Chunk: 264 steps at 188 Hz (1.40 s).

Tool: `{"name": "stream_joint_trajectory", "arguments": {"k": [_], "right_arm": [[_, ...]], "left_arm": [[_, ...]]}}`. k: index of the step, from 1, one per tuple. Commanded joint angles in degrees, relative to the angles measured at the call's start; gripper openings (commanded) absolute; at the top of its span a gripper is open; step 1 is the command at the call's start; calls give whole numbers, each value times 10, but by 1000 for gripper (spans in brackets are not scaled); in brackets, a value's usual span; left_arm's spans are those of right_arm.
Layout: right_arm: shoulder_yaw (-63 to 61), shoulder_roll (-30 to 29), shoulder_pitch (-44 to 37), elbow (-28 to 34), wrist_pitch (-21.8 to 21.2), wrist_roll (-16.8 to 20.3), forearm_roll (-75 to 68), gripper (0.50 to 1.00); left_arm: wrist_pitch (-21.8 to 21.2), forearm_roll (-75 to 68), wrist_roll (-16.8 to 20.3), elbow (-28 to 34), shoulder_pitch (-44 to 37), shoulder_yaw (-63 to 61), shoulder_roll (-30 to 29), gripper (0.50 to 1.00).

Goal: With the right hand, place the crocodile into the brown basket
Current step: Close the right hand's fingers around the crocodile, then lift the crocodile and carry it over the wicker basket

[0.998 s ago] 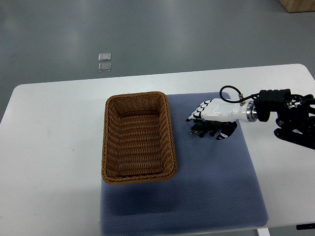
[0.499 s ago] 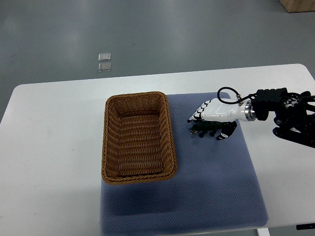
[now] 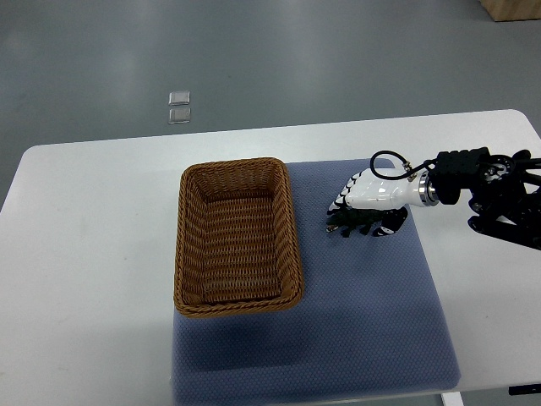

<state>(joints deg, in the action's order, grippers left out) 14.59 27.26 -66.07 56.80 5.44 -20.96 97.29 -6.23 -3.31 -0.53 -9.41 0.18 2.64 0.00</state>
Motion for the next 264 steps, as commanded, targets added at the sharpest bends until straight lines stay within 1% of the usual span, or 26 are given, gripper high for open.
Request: {"name": "stream_joint_trajectory", "arguments": {"k": [1,25,35,40,56,63,72,85,109,118,132,139,148,149,155,165,177,186,192,232,264], "right_arm": [[4,-5,0,0,0,0,0,827],[10,-8,-1,-3,0,0,1,827],[10,-9,-1,-6,0,1,1,819],[10,-11,-1,-8,0,1,1,805],[11,-14,-1,-13,0,2,4,789],[11,-14,-1,-16,0,2,4,770],[11,-14,-1,-18,0,2,5,760],[11,-14,-1,-20,-1,3,5,727],[11,-14,-1,-23,0,4,5,684],[11,-14,-1,-24,0,4,5,658],[11,-14,-7,-24,0,4,5,650],[11,-14,-9,-24,0,4,5,631],[11,-14,-9,-24,0,4,5,631],[11,-14,-9,-24,0,5,5,609],[11,-14,-10,-24,0,5,4,588],[10,-14,-12,-24,0,6,4,558],[9,-14,-13,-24,1,6,4,537],[7,-13,-13,-24,2,6,4,507],[5,-12,-16,-24,4,5,4,500],[-3,-5,-45,-15,28,3,1,500],[-9,-5,-74,-3,34,0,0,500]], "left_arm": [[0,0,0,0,0,0,0,1000],[1,0,0,0,0,0,0,1000],[1,0,0,0,0,0,0,1000],[1,0,0,0,0,0,0,1000],[1,0,0,0,0,0,0,1000],[1,0,0,0,0,0,0,1000],[0,0,0,0,0,0,0,1000],[1,0,0,0,0,0,0,1000],[1,0,0,0,0,0,0,1000],[0,0,0,0,0,0,0,1000],[1,1,0,0,0,0,0,1000],[0,0,0,0,0,0,0,1000],[0,0,0,0,0,0,0,1000],[0,0,0,0,0,0,0,1000],[1,0,0,0,0,0,0,1000],[0,0,0,0,0,0,0,1000],[1,0,0,0,0,0,0,1000],[0,0,0,0,0,0,0,1000],[1,1,0,0,0,0,0,1000],[0,0,0,0,0,0,0,1000],[0,0,0,0,0,0,0,1000]]}}
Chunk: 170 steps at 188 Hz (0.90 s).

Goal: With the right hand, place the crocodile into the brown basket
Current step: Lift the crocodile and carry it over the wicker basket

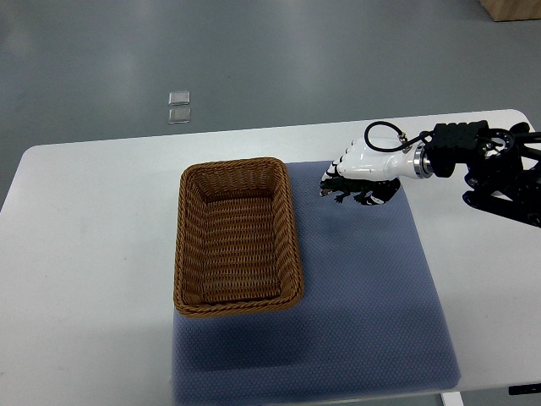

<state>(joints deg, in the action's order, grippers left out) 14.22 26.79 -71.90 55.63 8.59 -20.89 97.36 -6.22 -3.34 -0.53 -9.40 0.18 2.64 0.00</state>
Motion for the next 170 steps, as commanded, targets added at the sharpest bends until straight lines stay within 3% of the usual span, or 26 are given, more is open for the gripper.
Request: {"name": "stream_joint_trajectory", "arguments": {"k": [1,41,85,109,126,136,137,149,170], "right_arm": [[-7,-2,-17,11,3,-2,-1,500],[-31,-19,-51,54,2,-3,-3,500],[-57,-78,-60,76,2,-20,-7,500],[-79,-120,-33,76,2,-27,-7,533],[-82,-140,-10,75,2,-25,-5,603],[-82,-140,-10,75,2,-25,-5,603],[-82,-144,-1,74,1,-25,-4,667],[-82,-145,12,70,0,-25,-2,772],[-82,-145,21,60,2,-25,-2,860]], "left_arm": [[0,0,0,0,0,0,0,1000],[1,1,0,0,1,0,0,1000],[0,0,0,0,0,0,0,1000],[0,0,0,0,0,0,0,1000],[0,0,0,0,0,0,0,1000],[0,0,0,0,0,0,0,1000],[0,0,0,0,0,0,0,1000],[1,0,0,0,0,0,0,1000],[0,0,0,0,0,0,0,1000]]}}
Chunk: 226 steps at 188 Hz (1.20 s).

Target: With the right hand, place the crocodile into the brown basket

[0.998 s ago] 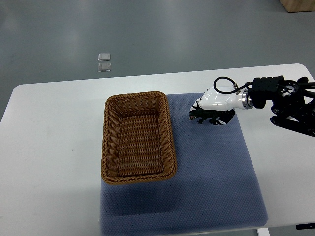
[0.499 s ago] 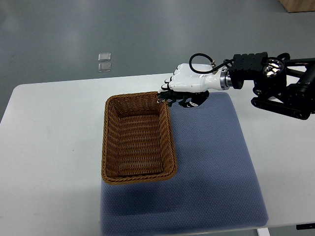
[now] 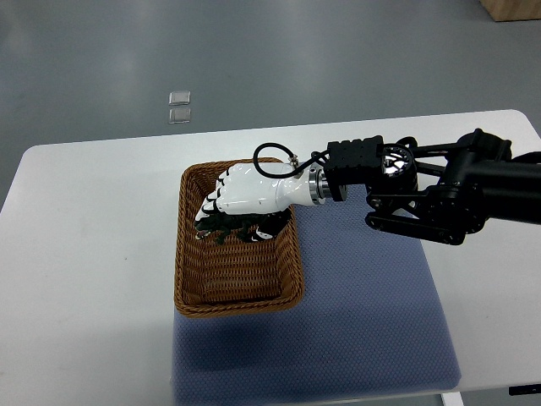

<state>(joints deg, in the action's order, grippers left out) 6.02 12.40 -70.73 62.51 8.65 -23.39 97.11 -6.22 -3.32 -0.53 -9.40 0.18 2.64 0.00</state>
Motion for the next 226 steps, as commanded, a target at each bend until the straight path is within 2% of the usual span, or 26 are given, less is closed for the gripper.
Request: {"name": "stream_joint_trajectory", "arguments": {"k": [1,14,32,72,106,125,160,198,226], "right_arm": [[0,-1,10,-10,1,0,1,862],[-1,0,13,-14,2,0,1,895],[-4,2,13,-23,3,0,1,915],[-10,8,12,-28,5,2,-4,921],[-134,21,57,-34,-4,5,-18,921],[-207,29,85,-47,-35,5,-54,919],[-319,35,139,-80,-110,12,-200,919],[-336,47,158,-159,-124,23,-462,921],[-355,52,184,-196,-159,36,-631,921]], "left_arm": [[0,1,0,0,0,0,0,1000],[1,0,0,0,0,0,0,1000],[1,0,0,0,0,0,0,1000],[0,0,0,0,0,0,0,1000],[0,1,0,0,0,0,0,1000],[0,0,0,0,0,0,0,1000],[0,0,0,0,0,0,0,1000],[1,0,0,0,0,0,0,1000],[0,0,0,0,0,0,0,1000]]}}
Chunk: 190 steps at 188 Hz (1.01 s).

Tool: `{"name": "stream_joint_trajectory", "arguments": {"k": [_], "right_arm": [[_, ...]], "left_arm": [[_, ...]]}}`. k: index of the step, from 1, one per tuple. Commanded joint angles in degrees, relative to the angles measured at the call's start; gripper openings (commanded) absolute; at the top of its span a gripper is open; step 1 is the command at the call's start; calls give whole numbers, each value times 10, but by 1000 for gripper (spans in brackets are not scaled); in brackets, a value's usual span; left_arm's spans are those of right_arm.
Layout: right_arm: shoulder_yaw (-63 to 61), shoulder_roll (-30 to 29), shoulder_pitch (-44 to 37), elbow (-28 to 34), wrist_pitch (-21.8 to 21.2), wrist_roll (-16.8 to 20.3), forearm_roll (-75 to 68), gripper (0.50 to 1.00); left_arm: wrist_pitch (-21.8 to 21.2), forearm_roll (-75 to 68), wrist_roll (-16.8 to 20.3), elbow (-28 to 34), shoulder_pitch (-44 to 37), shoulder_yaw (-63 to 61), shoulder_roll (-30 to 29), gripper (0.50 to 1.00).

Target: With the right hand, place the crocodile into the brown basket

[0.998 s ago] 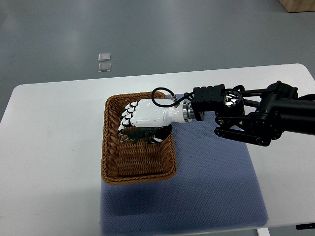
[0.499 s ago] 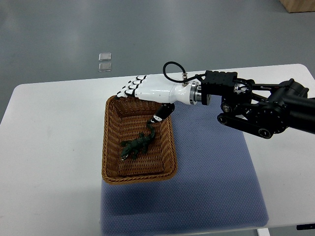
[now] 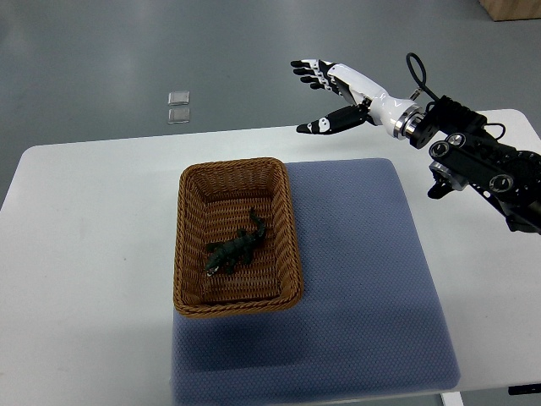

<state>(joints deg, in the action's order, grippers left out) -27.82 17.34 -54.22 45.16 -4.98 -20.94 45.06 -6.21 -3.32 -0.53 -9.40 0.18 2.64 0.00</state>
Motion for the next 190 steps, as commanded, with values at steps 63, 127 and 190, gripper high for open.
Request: {"name": "stream_joint_trajectory", "arguments": {"k": [63,127,190], "right_arm": [[-247,-9,143,-25,-59,65,-140,921],[-333,-42,190,-19,-59,64,-139,924],[-332,-43,192,-20,-56,64,-140,926]], "left_arm": [[0,0,0,0,0,0,0,1000],[0,0,0,0,0,0,0,1000],[1,0,0,0,0,0,0,1000]]}}
